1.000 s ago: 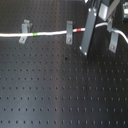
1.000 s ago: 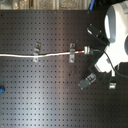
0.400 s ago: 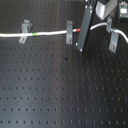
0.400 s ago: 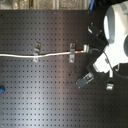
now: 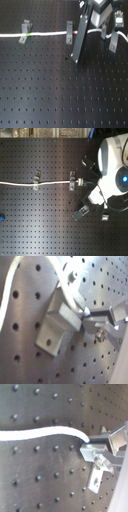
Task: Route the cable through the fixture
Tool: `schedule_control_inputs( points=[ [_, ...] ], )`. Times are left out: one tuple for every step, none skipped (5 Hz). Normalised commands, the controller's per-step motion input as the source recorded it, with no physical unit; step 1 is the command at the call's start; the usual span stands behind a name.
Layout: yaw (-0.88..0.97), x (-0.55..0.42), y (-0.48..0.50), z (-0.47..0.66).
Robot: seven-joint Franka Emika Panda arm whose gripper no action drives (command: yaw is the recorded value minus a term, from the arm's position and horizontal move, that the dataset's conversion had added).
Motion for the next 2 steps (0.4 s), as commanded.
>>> schedule_control_inputs(
  points=[
    [-0.03, -0.11, 0.36, 0.06],
    [0.0, -0.038, 0.332, -0.01]
  ],
)
